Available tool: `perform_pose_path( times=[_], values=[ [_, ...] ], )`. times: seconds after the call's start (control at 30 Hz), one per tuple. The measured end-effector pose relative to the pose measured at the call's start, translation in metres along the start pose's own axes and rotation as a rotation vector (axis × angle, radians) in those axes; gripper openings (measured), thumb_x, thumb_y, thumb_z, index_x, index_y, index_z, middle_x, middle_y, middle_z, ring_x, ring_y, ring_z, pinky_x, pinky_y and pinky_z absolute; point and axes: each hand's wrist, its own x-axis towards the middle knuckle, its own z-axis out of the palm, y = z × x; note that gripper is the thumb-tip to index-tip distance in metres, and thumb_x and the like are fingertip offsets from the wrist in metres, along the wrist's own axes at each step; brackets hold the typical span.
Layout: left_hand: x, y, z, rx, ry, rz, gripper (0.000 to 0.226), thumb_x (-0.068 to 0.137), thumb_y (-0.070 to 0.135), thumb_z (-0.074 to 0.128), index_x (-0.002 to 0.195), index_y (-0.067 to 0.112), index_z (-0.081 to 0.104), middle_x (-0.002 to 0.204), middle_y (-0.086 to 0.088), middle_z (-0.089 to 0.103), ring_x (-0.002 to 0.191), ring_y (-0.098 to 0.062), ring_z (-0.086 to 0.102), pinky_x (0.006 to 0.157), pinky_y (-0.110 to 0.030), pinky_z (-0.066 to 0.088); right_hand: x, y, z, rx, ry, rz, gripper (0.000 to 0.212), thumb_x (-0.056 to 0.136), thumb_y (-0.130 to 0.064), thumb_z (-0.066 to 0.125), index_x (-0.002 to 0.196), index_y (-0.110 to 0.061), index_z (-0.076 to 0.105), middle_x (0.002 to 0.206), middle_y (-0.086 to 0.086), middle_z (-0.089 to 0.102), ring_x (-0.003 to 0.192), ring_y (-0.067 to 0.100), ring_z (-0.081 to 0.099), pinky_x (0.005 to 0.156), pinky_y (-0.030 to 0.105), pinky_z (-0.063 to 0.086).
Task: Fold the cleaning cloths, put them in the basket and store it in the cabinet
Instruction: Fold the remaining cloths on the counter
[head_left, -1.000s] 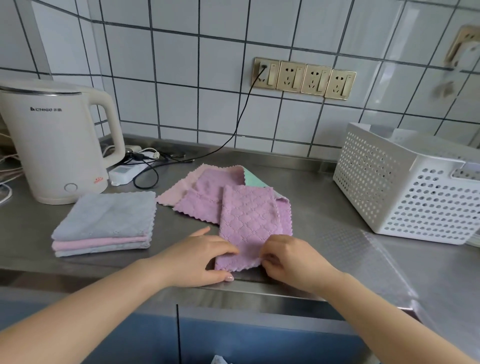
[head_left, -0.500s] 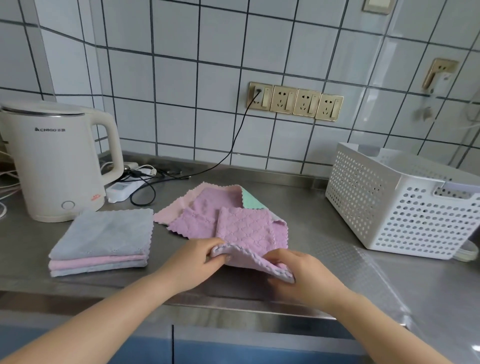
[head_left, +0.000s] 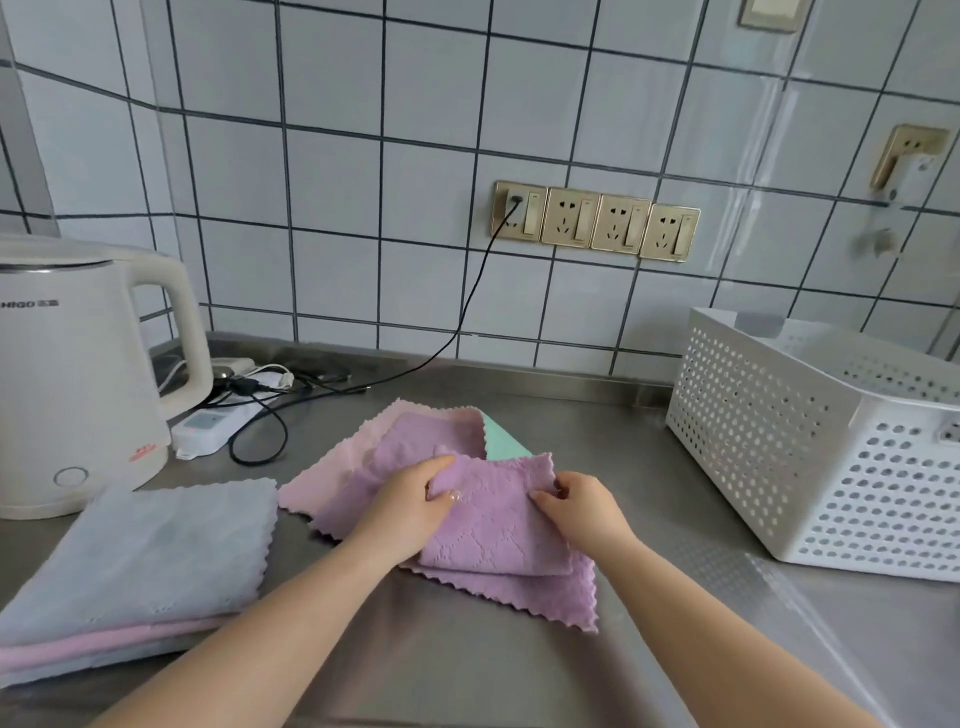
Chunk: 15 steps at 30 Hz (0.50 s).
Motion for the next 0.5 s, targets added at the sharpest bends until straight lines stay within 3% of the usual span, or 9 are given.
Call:
perform_pose_path(
  times=[0.07, 0.1, 0.2, 0.27, 0.33, 0.37, 0.43, 0.5],
  values=[
    [0.011, -0.006, 0.005, 0.049, -0.009, 0.017, 0.024, 0.092, 0.016, 0.051, 0.111, 0.031, 0.057, 0.099, 0.006, 0.053, 0.09, -0.009, 0.046, 0.083, -0.023, 0.038, 0.009, 0.0, 0.004, -0.047, -0.001, 0.003, 0.035, 0.087, -0.027, 0.057, 0.06, -0.015, 0.04, 0.057, -0.004, 0.045, 0.053, 0.01, 0.039, 0.047, 0.023, 0.028],
    [0.014, -0.006, 0.006, 0.105, -0.003, 0.025, 0.017, 0.092, 0.014, 0.049, 0.094, 0.031, 0.048, 0.09, 0.004, 0.044, 0.083, -0.011, 0.043, 0.077, -0.024, 0.036, 0.012, 0.002, 0.006, -0.058, 0.0, 0.003, 0.035, 0.087, -0.027, 0.057, 0.06, -0.016, 0.04, 0.057, -0.004, 0.045, 0.055, 0.011, 0.04, 0.047, 0.023, 0.028],
    [0.025, -0.008, 0.009, 0.189, 0.004, 0.03, 0.03, 0.091, 0.013, 0.049, 0.079, 0.031, 0.029, 0.087, 0.003, 0.035, 0.076, -0.012, 0.036, 0.069, -0.024, 0.029, 0.02, 0.005, 0.009, -0.063, 0.001, 0.011, 0.033, 0.087, -0.027, 0.057, 0.06, -0.015, 0.043, 0.059, -0.003, 0.047, 0.064, 0.018, 0.045, 0.048, 0.023, 0.031],
    [0.029, -0.009, 0.01, 0.217, 0.004, 0.022, 0.029, 0.091, 0.015, 0.05, 0.076, 0.033, 0.032, 0.087, 0.003, 0.037, 0.075, -0.015, 0.042, 0.069, -0.027, 0.035, 0.023, 0.006, 0.01, -0.065, 0.0, 0.01, 0.035, 0.088, -0.027, 0.056, 0.059, -0.015, 0.041, 0.059, -0.003, 0.047, 0.064, 0.019, 0.045, 0.048, 0.022, 0.03],
    [0.031, -0.009, 0.01, 0.238, -0.01, -0.002, 0.011, 0.092, 0.019, 0.052, 0.091, 0.03, 0.055, 0.091, 0.001, 0.055, 0.089, -0.024, 0.06, 0.078, -0.029, 0.042, 0.023, 0.006, 0.011, -0.075, -0.023, 0.025, 0.035, 0.089, -0.027, 0.056, 0.059, -0.015, 0.043, 0.058, -0.003, 0.047, 0.063, 0.018, 0.046, 0.048, 0.023, 0.03],
    [0.031, -0.008, 0.01, 0.248, -0.028, -0.016, 0.02, 0.092, 0.022, 0.053, 0.11, 0.025, 0.062, 0.105, -0.001, 0.063, 0.102, -0.025, 0.061, 0.084, -0.029, 0.043, 0.024, 0.005, 0.01, -0.07, -0.041, 0.036, 0.031, 0.089, -0.027, 0.055, 0.062, -0.014, 0.048, 0.059, -0.003, 0.049, 0.065, 0.02, 0.048, 0.049, 0.023, 0.033],
    [0.031, -0.006, 0.008, 0.341, -0.063, -0.026, 0.043, 0.093, 0.03, 0.052, 0.133, 0.014, 0.049, 0.134, -0.009, 0.053, 0.117, -0.028, 0.053, 0.093, -0.031, 0.042, 0.028, 0.001, 0.001, -0.036, -0.046, 0.082, 0.021, 0.088, -0.027, 0.052, 0.082, -0.011, 0.064, 0.07, 0.001, 0.061, 0.073, 0.024, 0.058, 0.059, 0.026, 0.045],
    [0.029, 0.0, 0.005, 0.535, 0.005, 0.025, 0.05, 0.095, 0.036, 0.045, 0.141, 0.018, 0.039, 0.148, -0.01, 0.033, 0.132, -0.028, 0.037, 0.106, -0.035, 0.034, 0.031, -0.006, -0.01, -0.074, 0.05, 0.063, 0.021, 0.088, -0.026, 0.049, 0.095, -0.014, 0.064, 0.094, 0.008, 0.065, 0.084, 0.028, 0.06, 0.071, 0.03, 0.046]
  ],
)
